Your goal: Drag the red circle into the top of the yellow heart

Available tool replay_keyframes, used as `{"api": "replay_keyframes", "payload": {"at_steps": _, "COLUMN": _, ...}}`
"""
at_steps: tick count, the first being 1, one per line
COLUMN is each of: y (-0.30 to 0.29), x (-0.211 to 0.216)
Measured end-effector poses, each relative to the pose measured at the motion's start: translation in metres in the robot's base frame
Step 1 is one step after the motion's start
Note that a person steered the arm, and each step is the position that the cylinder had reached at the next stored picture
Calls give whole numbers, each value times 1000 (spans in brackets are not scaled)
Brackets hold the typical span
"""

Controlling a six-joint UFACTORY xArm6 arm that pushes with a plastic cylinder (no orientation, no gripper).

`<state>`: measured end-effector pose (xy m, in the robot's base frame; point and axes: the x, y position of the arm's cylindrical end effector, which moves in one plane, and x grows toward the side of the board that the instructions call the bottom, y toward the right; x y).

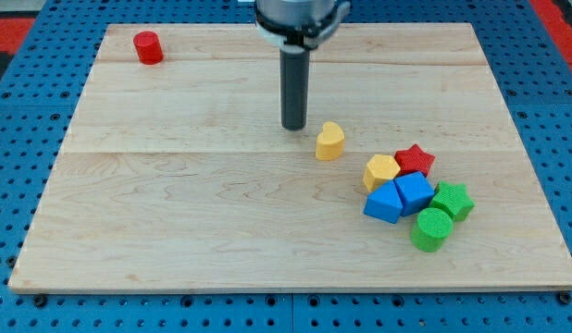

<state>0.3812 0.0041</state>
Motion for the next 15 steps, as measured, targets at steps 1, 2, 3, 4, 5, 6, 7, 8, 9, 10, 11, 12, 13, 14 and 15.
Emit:
{"api": "replay_keyframes", "payload": {"at_steps": 1, "y": 46, "x": 38}}
{"api": "replay_keyframes", "payload": {"at_steps": 2, "y": 45, "x": 72}}
{"api": "replay_keyframes", "payload": {"at_steps": 3, "y": 45, "x": 20}}
{"api": "replay_keyframes", "payload": {"at_steps": 4, "y": 25, "x": -53}}
{"api": "replay_keyframes", "payload": {"at_steps": 5, "y": -15, "x": -131}}
{"api": "replay_keyframes", "payload": {"at_steps": 6, "y": -35, "x": -178}}
{"api": "replay_keyframes", "payload": {"at_steps": 7, "y": -60, "x": -189}}
{"api": "replay_keyframes", "payload": {"at_steps": 8, "y": -88, "x": -188}}
{"api": "replay_keyframes", "payload": {"at_steps": 9, "y": -173, "x": -180}}
{"api": "replay_keyframes", "payload": {"at_steps": 10, "y": -210, "x": -182}}
{"api": "replay_keyframes", "payload": {"at_steps": 11, "y": -236, "x": -142}}
{"api": "replay_keyframes", "payload": {"at_steps": 12, "y": -168, "x": -62}}
{"api": "replay_keyframes", "payload": {"at_steps": 13, "y": -160, "x": -80}}
{"api": "replay_keyframes", "payload": {"at_steps": 14, "y": -159, "x": -110}}
{"api": "replay_keyframes", "payload": {"at_steps": 15, "y": -93, "x": -18}}
